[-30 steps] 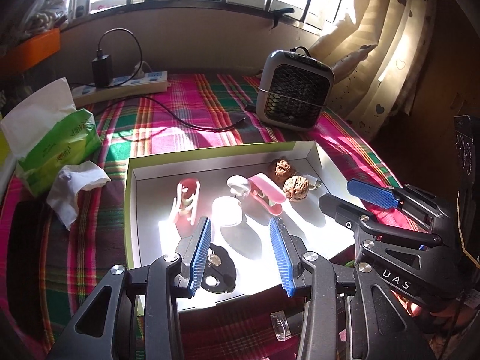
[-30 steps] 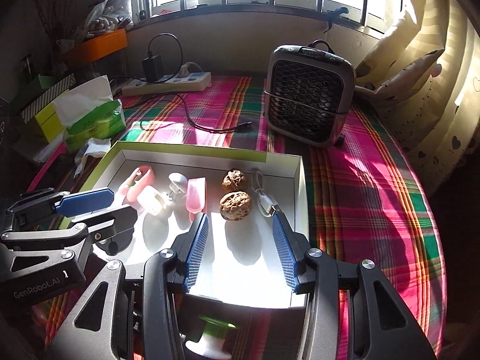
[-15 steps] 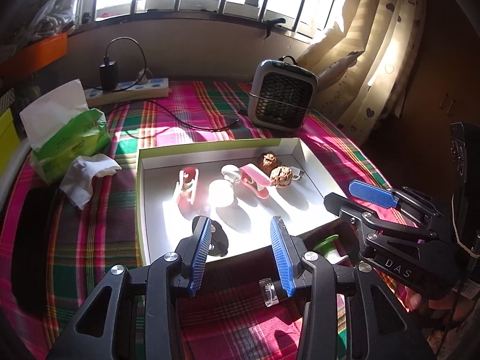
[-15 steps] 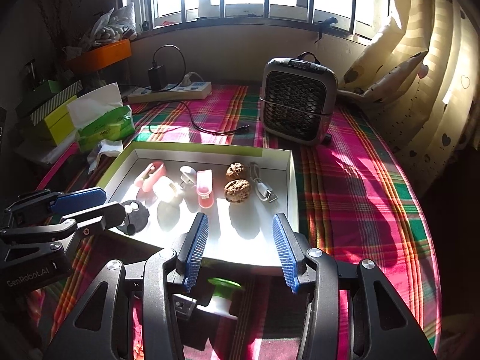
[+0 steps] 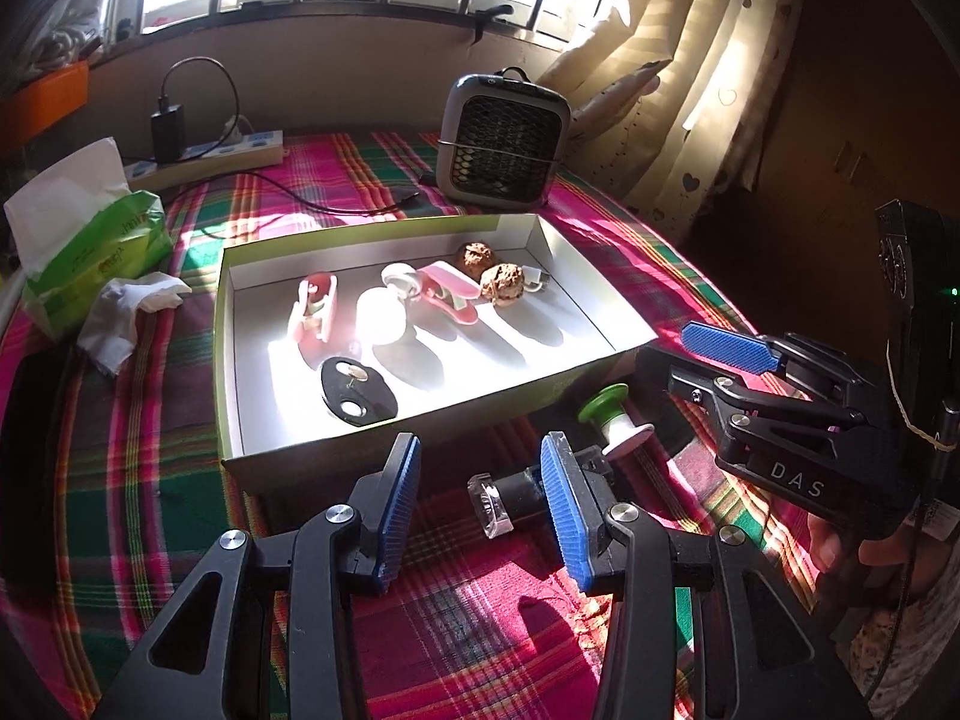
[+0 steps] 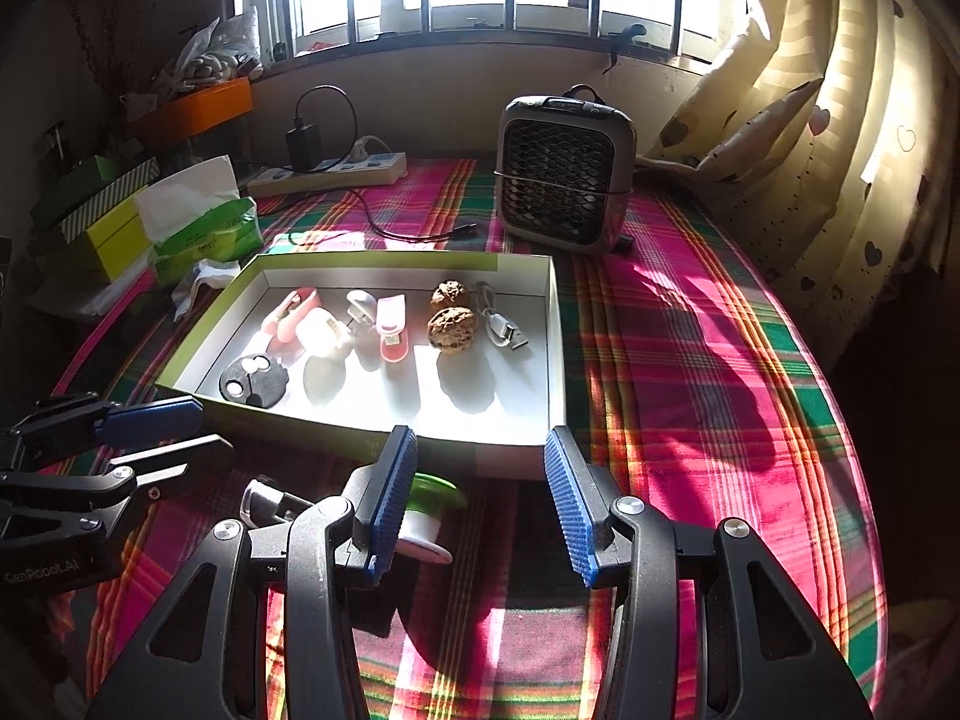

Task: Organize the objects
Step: 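Withdraw both grippers toward the black device and green-and-white spool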

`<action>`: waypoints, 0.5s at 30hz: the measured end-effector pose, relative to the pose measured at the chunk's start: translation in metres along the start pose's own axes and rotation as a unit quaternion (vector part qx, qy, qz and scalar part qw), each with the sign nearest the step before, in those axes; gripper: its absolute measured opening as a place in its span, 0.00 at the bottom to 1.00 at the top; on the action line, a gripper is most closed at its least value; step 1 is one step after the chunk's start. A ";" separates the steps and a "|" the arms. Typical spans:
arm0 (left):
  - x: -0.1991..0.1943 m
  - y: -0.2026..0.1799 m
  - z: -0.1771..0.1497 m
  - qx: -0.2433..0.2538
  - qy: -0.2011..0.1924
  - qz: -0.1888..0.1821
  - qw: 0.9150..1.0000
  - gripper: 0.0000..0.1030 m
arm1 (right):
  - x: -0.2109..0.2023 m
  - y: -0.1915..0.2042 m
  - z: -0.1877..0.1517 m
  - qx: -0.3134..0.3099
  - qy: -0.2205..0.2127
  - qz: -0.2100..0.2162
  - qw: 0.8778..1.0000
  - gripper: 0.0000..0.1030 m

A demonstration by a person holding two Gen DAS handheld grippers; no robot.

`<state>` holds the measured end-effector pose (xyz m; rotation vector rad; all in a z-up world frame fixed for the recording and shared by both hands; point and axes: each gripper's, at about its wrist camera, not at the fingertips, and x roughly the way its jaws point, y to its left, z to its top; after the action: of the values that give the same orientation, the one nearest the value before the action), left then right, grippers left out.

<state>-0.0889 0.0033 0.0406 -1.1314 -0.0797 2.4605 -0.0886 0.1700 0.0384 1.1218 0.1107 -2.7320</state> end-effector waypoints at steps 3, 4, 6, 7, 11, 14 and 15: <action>0.005 -0.003 -0.002 0.007 0.009 -0.018 1.000 0.40 | -0.003 -0.003 -0.004 0.006 0.000 -0.001 1.000 0.45; 0.007 -0.005 -0.003 0.013 0.013 -0.023 1.000 0.40 | -0.003 -0.005 -0.005 0.008 0.000 -0.001 1.000 0.45; 0.011 -0.008 -0.003 0.026 0.017 -0.028 0.999 0.41 | -0.004 -0.008 -0.008 0.012 0.001 -0.003 1.000 0.45; 0.014 -0.010 -0.003 0.032 0.022 -0.029 0.999 0.41 | -0.005 -0.009 -0.009 0.014 0.002 -0.004 1.000 0.45; 0.022 -0.014 -0.003 0.047 0.028 -0.031 0.998 0.41 | -0.005 -0.016 -0.012 0.025 0.004 -0.007 1.000 0.45; 0.025 -0.016 -0.001 0.056 0.028 -0.044 0.997 0.41 | -0.004 -0.019 -0.014 0.026 0.007 -0.008 1.000 0.45; 0.027 -0.016 0.000 0.058 0.032 -0.048 0.997 0.41 | -0.004 -0.019 -0.014 0.027 0.008 -0.008 1.000 0.45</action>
<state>-0.0987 0.0290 0.0245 -1.1278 0.0266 2.3121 -0.0801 0.1915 0.0311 1.1611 0.0483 -2.7571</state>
